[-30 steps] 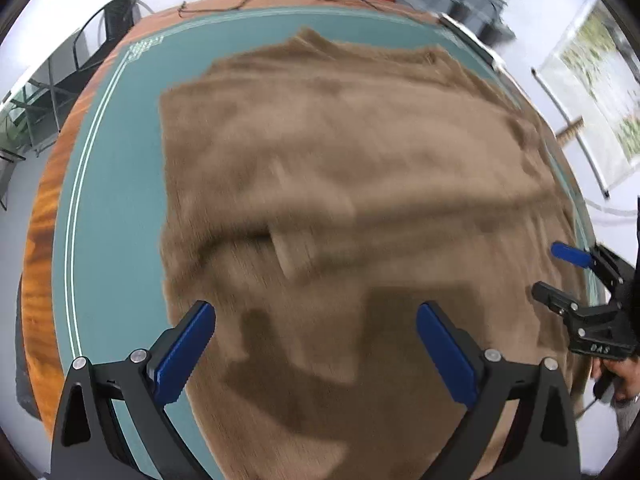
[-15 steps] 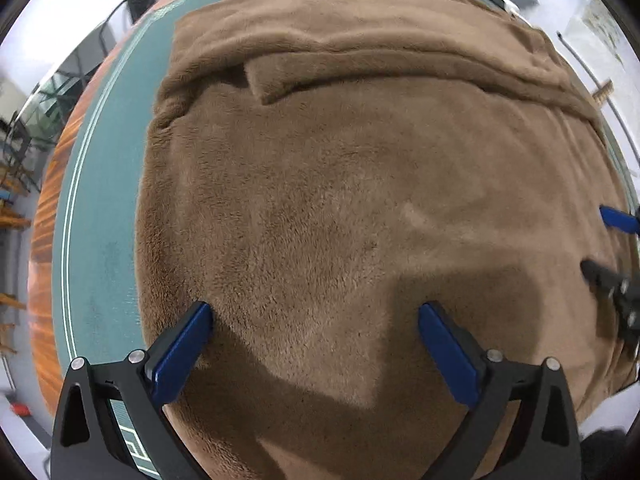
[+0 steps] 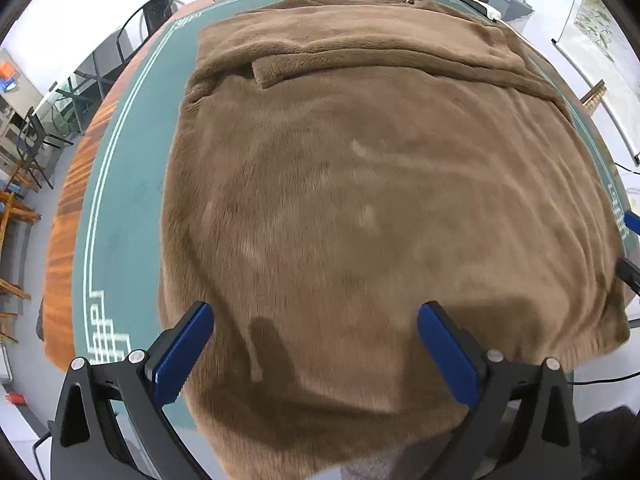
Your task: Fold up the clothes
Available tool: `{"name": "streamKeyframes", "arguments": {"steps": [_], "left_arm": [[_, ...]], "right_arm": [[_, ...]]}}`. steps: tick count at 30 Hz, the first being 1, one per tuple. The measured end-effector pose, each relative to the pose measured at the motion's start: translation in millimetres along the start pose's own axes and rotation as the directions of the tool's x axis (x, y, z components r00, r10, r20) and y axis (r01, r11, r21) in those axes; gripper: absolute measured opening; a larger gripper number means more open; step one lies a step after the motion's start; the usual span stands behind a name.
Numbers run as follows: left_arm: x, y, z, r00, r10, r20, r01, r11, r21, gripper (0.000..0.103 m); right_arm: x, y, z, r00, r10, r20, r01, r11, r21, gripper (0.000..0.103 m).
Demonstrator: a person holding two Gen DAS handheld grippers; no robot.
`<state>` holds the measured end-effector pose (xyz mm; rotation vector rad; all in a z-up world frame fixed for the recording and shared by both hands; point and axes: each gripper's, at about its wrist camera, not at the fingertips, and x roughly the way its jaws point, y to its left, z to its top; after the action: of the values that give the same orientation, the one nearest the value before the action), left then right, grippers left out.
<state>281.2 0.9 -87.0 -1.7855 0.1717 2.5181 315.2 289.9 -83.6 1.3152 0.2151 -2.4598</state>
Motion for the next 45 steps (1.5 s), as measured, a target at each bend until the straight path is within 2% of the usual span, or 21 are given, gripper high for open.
{"name": "streamKeyframes", "arguments": {"steps": [3,6,8,10,12,17,23,24,25,28,31,35,38,42,45], "left_arm": [[-7,-1,-10,1.0,0.004,0.0,-0.004,1.0,-0.004,0.103],[-13,-1,-20,1.0,0.008,0.001,-0.008,1.0,-0.007,0.103],[-18,-2,-27,1.0,0.011,0.001,-0.011,1.0,-0.01,0.103],[-22,-2,-33,1.0,0.014,0.001,-0.014,1.0,-0.012,0.103],[-26,-3,-38,1.0,0.017,0.001,-0.017,1.0,-0.011,0.103],[-28,-7,-46,1.0,0.026,-0.004,-0.026,1.0,-0.007,0.103],[-29,-2,-53,1.0,0.021,-0.01,-0.022,0.999,-0.037,0.103],[-30,-1,-54,1.0,0.023,-0.009,-0.024,0.999,-0.037,0.103],[-30,0,-55,1.0,0.026,-0.008,-0.026,0.999,-0.036,0.103],[-40,6,-62,0.999,0.035,0.016,-0.035,0.999,-0.024,0.103],[-50,21,-71,0.998,0.033,0.048,-0.032,0.999,-0.022,0.103],[-54,43,-86,0.998,0.037,0.055,-0.036,0.999,-0.021,0.103],[-57,48,-99,0.998,0.051,0.042,-0.051,0.999,0.003,0.103],[-45,48,-116,0.994,0.104,0.028,-0.105,0.993,0.051,0.103],[-39,52,-124,0.992,0.121,0.025,-0.122,0.992,0.041,0.103]], "right_arm": [[-25,-7,-28,1.0,-0.02,0.005,0.02,1.0,-0.002,0.091],[-39,-7,-55,0.999,-0.052,-0.015,0.051,0.997,-0.063,0.09],[-42,-1,-67,0.997,-0.065,-0.031,0.061,0.991,-0.116,0.083],[-41,5,-78,0.996,-0.076,-0.054,0.066,0.984,-0.168,0.061],[-39,11,-82,0.995,-0.08,-0.059,0.067,0.977,-0.201,0.058],[-34,23,-90,0.994,-0.086,-0.062,0.067,0.963,-0.263,0.058],[-17,24,-81,0.991,-0.128,-0.047,0.114,0.966,-0.231,0.055],[-13,24,-79,0.991,-0.123,-0.051,0.109,0.969,-0.223,0.047],[-9,25,-76,0.991,-0.117,-0.058,0.102,0.971,-0.217,0.034],[-10,26,-69,0.993,-0.106,-0.047,0.094,0.974,-0.204,0.021],[-18,15,-58,0.996,-0.088,-0.021,0.084,0.987,-0.136,0.02],[-24,0,-40,0.998,-0.065,0.007,0.066,0.996,-0.054,0.02],[-27,0,-29,0.997,-0.068,0.027,0.07,0.996,-0.05,0.02],[-29,1,-16,0.997,-0.071,0.041,0.073,0.996,-0.05,0.02],[-28,-2,-9,0.997,-0.071,0.042,0.073,0.996,-0.044,0.02]]}}
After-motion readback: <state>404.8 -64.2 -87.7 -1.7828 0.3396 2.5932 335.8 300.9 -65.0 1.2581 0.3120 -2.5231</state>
